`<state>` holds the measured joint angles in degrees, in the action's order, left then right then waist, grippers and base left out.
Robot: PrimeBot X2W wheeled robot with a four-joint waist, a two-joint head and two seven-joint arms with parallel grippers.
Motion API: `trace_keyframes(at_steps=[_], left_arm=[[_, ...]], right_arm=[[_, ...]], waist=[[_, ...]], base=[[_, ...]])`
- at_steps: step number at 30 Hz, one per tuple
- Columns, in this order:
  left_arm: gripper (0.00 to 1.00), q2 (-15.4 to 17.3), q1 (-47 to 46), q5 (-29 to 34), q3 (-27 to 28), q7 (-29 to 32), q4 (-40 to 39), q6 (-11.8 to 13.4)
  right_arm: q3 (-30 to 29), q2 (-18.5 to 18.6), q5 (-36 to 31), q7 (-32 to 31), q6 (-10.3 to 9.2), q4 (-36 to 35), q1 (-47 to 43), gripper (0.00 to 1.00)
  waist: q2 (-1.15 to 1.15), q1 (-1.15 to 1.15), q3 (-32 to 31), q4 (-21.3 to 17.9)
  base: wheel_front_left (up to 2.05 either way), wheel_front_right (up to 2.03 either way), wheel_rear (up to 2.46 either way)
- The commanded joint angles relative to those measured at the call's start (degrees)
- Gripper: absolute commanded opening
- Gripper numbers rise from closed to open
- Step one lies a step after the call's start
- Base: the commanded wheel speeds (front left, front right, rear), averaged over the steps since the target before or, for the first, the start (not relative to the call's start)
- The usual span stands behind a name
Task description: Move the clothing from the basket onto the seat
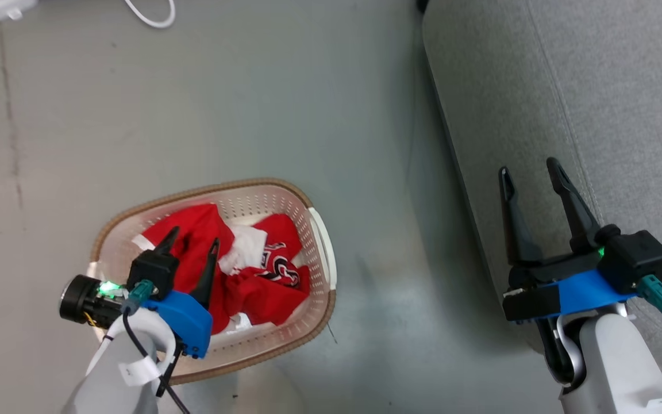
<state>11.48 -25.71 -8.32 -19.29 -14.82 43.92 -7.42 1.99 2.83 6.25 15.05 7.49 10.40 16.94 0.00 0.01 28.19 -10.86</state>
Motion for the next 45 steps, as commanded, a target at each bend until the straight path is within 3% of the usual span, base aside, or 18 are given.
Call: trace_keyframes(at_steps=[1,8,17,32,38,39,40,41,42,45], left_arm=[[1.00,0.88,-1.85,-0.44,-1.03,0.30,1.08,-0.07],[1.00,4.35,-6.22,-3.68,-11.40,3.16,5.62,-0.08],[1.00,8.66,-10.56,-12.40,-24.82,6.50,7.03,-0.08],[1.00,12.32,-15.89,-18.68,-29.97,13.59,12.14,-0.08],[1.00,11.92,-17.21,-18.74,-30.26,14.26,14.19,0.48],[0.94,11.74,-17.30,-18.86,-30.32,14.46,14.47,0.52],[0.49,11.59,-17.39,-18.92,-30.35,14.56,14.68,0.53],[0.18,11.39,-17.50,-18.97,-30.42,14.52,14.84,0.55],[0.00,11.21,-17.62,-18.99,-30.52,14.38,14.99,0.54],[0.00,10.92,-17.68,-19.43,-30.69,13.79,15.17,0.38]], right_arm=[[0.40,0.10,0.63,0.20,0.01,-0.47,1.28,1.00],[1.88,0.09,2.44,0.20,0.01,-1.33,3.51,1.00],[3.31,0.10,4.83,0.20,0.01,-1.97,5.82,1.00],[5.61,0.09,9.56,0.20,0.01,-3.20,7.86,1.00],[5.80,0.09,10.41,0.20,0.01,-3.07,7.91,1.00],[5.83,0.09,10.50,0.20,0.01,-3.04,7.92,1.00],[5.86,0.09,10.55,0.20,0.01,-3.04,7.91,1.00],[5.90,0.09,10.63,0.20,0.01,-3.00,7.98,1.00],[5.94,0.09,10.72,0.20,0.01,-2.95,8.07,1.00],[5.97,0.09,10.86,0.20,0.01,-2.83,8.28,1.00]], waist=[[0.00,-0.01,4.00,-2.39],[0.00,-0.01,8.85,-4.07],[0.00,-0.01,14.29,-6.00],[0.00,-0.01,20.66,-10.27],[0.00,-0.01,21.09,-10.98],[0.00,-0.01,21.08,-11.02],[0.00,-0.01,21.05,-11.04],[0.00,-0.01,21.00,-11.04],[0.00,-0.01,20.95,-11.02],[0.00,-0.01,20.73,-10.94]], base=[[0.00,0.00,0.00],[0.00,0.00,0.00],[0.00,0.00,0.00],[0.00,0.00,0.00],[0.00,0.00,0.00],[0.00,0.00,0.00],[0.00,0.00,0.00],[0.00,0.00,0.00],[0.00,0.00,0.00],[0.00,0.00,0.00]])
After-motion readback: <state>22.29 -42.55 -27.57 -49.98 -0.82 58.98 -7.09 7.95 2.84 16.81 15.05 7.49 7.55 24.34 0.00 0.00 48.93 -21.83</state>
